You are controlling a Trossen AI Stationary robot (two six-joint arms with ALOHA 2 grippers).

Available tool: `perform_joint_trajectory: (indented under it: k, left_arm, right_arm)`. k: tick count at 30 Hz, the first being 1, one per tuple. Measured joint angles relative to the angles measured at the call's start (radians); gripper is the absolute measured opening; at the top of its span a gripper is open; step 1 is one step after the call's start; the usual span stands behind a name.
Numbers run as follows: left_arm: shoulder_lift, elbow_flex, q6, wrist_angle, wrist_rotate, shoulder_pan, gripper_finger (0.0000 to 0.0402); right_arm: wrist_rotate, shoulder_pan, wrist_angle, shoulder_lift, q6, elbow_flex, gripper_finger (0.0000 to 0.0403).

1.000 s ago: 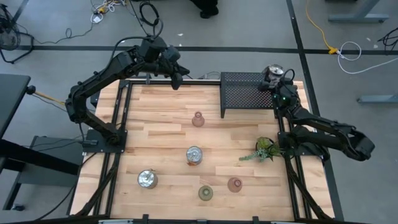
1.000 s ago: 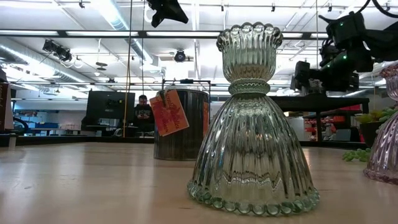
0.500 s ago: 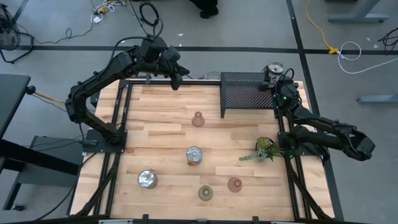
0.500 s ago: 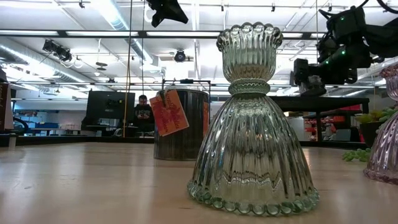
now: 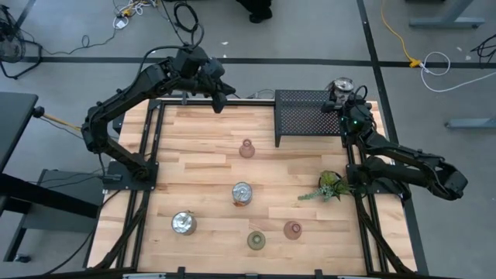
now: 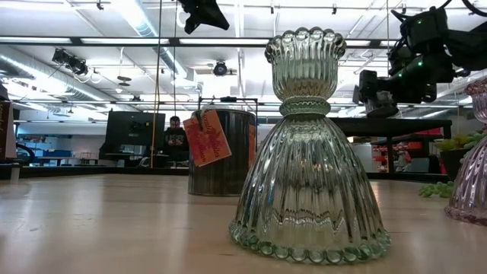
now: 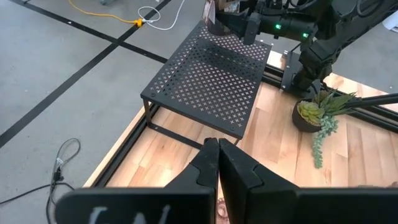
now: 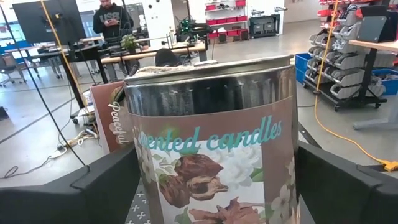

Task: Pick & Place candle stick holders
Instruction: Put the top silver scented candle on the shelf, then put the bottom pink candle holder on the shelf

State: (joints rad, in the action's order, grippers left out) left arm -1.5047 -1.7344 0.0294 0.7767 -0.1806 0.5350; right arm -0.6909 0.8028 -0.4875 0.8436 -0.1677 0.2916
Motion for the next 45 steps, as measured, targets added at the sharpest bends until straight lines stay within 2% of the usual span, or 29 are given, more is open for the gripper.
perform_joint_trajectory:
  k: [31,37,41,45]
  left_arm:
    - [0.0,0.0,0.004,0.005,0.0,0.0,0.0012]
    - [0.0,0.0,0.003,0.007,-0.034,0.0,0.0012]
    - [0.0,0.0,0.003,0.007,-0.034,0.0,0.0012]
    - [0.0,0.0,0.003,0.007,-0.034,0.0,0.0012]
  right_arm:
    - [0.0,-0.008,-0.007,0.0,-0.007,0.001,0.04]
    - [-0.001,-0.008,-0.003,-0.001,-0.002,0.001,0.04]
    - [-0.011,-0.03,-0.017,-0.033,0.058,0.001,0.04]
    - [-0.061,-0.079,-0.142,-0.09,0.165,0.001,0.04]
